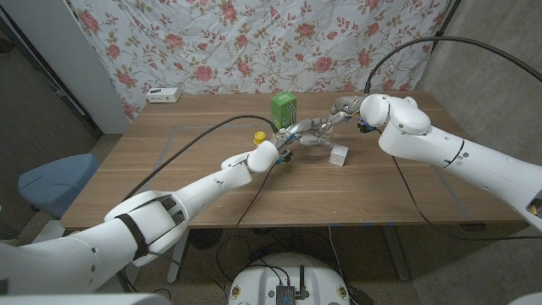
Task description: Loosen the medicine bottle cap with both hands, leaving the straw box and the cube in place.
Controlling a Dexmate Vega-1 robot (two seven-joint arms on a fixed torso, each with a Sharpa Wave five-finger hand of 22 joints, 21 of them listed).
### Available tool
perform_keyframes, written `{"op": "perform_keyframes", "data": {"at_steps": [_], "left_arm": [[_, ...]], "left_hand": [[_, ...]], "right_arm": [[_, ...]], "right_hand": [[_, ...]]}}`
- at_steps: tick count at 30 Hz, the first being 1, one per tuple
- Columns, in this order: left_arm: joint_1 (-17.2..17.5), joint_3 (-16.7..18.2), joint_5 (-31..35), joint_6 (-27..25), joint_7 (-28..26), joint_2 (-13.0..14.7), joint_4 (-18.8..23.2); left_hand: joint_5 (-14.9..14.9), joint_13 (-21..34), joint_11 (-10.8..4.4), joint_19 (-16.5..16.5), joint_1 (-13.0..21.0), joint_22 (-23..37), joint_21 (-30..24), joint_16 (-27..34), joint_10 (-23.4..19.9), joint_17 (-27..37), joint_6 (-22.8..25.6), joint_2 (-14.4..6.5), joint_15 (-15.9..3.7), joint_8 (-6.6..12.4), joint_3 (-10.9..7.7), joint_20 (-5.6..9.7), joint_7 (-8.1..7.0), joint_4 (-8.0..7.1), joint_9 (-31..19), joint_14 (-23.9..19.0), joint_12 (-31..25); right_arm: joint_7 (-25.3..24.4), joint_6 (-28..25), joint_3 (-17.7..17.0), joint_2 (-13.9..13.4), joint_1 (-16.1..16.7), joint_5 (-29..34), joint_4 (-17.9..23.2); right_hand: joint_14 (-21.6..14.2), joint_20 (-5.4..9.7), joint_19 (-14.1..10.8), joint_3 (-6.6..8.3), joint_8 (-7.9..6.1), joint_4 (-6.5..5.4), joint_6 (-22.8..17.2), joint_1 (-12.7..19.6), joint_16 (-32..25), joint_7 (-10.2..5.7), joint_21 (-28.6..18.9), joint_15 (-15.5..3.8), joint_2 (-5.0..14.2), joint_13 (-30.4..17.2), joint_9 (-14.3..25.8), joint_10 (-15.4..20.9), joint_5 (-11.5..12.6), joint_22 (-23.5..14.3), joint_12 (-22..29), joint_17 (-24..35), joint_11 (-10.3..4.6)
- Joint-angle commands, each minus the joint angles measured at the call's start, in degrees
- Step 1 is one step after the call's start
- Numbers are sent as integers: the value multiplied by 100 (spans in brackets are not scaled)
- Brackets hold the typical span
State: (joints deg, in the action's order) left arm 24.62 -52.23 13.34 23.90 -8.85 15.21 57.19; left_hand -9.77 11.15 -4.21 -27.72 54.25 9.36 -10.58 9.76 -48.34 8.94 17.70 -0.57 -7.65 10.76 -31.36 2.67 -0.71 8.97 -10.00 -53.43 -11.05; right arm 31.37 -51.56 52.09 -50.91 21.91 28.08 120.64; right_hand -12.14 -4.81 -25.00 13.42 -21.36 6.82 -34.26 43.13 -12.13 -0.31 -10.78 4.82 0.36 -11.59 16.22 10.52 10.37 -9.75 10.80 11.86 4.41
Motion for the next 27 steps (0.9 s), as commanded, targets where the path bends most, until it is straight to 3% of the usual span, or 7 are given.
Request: {"op": "perform_keyframes", "data": {"at_steps": [1, 15, 27], "left_arm": [[5, 3, 23, 4, -13, 29, 46], [27, 15, 28, -15, -5, 50, 96], [-4, 9, 12, 2, 16, 17, 23]], "left_hand": [[-19, -2, -391, 24, 40, 14, -7, 21, -436, 28, -8, -48, -404, -4, -68, 157, -12, 0, -18, -53, -22], [-18, -1, -387, 26, 42, 14, -7, 23, -434, 29, -4, -51, -404, -2, -70, 155, -18, -1, -18, -56, -20], [-18, -1, -389, 30, 33, 14, -6, 20, -446, 27, -8, -55, -396, -3, -73, 159, -8, -9, -18, -53, -24]], "right_arm": [[148, -97, 82, -15, -100, 77, 51], [200, -183, 188, 52, -179, 273, -18], [273, -135, 189, 66, -204, 242, -80]], "right_hand": [[60, -8, 64, -61, 48, -36, 56, -139, 18, 33, 9, 39, -35, -28, 8, -45, -5, -16, -11, 19, 20], [45, -29, 57, -156, 5, -87, -37, -332, 8, 62, -10, 52, -121, -29, 27, -27, 12, -17, 22, 20, 52], [31, -20, 43, -149, -40, -64, -142, -322, 4, 62, -21, 42, -110, -29, 38, -6, 37, -18, 37, 12, 57]]}}
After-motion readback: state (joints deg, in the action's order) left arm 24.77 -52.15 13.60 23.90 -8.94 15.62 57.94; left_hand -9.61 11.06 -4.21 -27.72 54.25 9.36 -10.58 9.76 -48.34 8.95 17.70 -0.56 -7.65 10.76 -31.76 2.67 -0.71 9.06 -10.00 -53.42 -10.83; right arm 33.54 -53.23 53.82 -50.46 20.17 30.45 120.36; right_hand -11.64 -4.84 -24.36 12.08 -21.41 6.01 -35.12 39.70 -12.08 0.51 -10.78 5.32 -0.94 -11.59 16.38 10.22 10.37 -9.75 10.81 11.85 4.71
